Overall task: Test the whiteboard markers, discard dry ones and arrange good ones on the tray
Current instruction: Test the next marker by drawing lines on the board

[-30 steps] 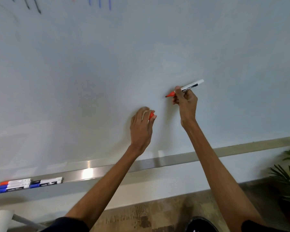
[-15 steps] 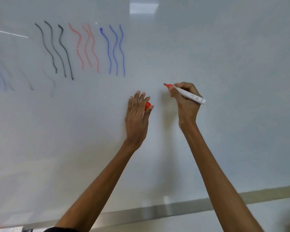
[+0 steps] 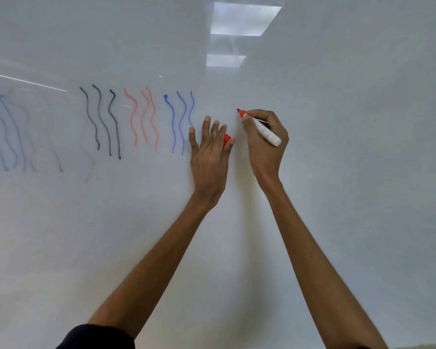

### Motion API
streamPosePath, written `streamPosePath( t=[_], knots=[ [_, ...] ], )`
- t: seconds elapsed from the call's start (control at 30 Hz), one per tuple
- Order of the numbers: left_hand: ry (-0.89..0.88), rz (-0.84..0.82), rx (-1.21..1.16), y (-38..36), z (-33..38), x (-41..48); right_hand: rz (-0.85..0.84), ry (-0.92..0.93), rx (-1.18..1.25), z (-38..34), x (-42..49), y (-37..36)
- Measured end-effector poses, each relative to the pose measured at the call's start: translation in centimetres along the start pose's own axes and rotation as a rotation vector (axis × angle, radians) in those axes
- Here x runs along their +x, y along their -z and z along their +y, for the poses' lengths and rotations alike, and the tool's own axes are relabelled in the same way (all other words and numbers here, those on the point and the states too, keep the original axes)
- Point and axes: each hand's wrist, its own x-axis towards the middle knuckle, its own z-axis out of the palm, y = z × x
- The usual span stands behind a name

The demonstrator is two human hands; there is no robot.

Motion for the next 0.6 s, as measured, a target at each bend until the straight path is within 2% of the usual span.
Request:
streamPosePath(
  t=[0.1,0.2,0.33,0.5,0.6],
  knots=[
    [-0.012,-0.014,0.004,-0.5,-0.2,-0.8,0.035,-0.038,0.021,1.0,-0.4,0.5],
    [-0.028,0.011,-0.01,-0.6,-0.3,-1.6,-0.006,-0.03,-0.022,2.1,-1.9,1.3],
    [-0.02,0.046,-0.034,-0.6,0.2,-2.2,0.068,-0.085,-0.019,3.7,-4.2,3.3],
    [-0.013,0.032,-0.058,-0.6,0.4,-2.8,0.001,-0.083,-0.068,4.2,-6.3,4.1],
    [-0.001,0.039,-0.067,-0.5,0.5,-3.0,0.078,-0.068,-0.016,2.9,-4.2,3.8]
  ],
)
